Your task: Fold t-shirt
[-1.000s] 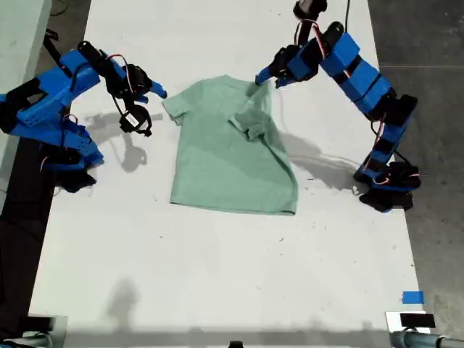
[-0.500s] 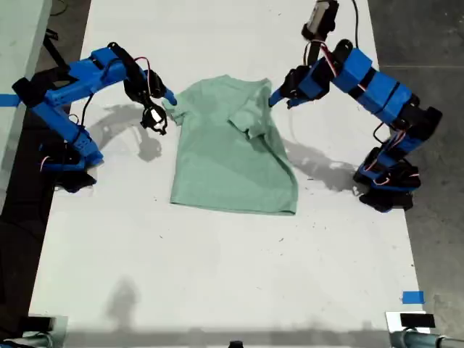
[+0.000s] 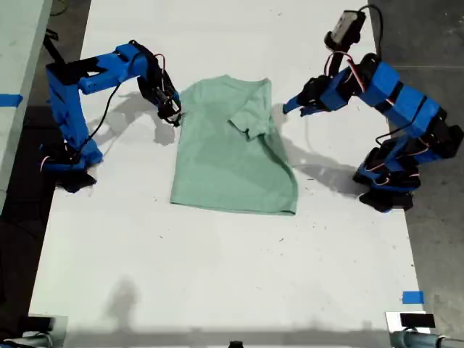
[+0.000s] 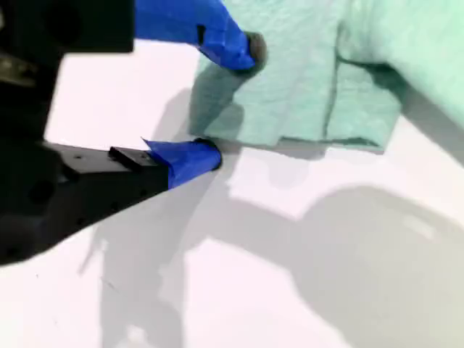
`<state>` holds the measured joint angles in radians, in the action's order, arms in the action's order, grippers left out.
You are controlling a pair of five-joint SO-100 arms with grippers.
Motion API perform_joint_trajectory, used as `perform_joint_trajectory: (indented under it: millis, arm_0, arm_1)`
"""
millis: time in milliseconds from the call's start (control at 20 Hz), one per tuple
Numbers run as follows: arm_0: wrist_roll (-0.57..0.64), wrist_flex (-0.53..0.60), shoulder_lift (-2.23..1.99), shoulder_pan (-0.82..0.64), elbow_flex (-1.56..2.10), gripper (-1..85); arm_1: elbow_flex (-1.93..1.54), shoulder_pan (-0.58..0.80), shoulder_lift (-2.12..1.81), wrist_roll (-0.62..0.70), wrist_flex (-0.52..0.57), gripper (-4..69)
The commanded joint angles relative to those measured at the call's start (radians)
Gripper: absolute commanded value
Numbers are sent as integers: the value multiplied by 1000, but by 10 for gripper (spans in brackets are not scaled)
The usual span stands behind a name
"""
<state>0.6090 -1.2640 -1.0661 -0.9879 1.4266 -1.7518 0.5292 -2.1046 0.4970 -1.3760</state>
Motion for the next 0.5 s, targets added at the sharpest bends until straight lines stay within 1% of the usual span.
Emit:
perform_joint_trajectory:
  millis: [0,50,100,150,300,450]
  arm_0:
    - [9,-104,86,-32,-175,121]
    - [23,-135,126,-41,-233,77]
    - [34,-156,150,-43,-273,52]
    - [35,-155,146,-43,-275,0]
    - [20,-160,67,-23,-261,-1]
    - [8,-187,-78,-18,-230,-1]
  arm_1:
    - [-32,-17,-95,-18,29,193]
    - [-44,-18,-114,-21,31,192]
    - [-54,-18,-130,-23,31,190]
    - [-61,-18,-144,-23,31,186]
    - [-95,-15,-176,-26,37,181]
    - [-123,-15,-190,-29,48,177]
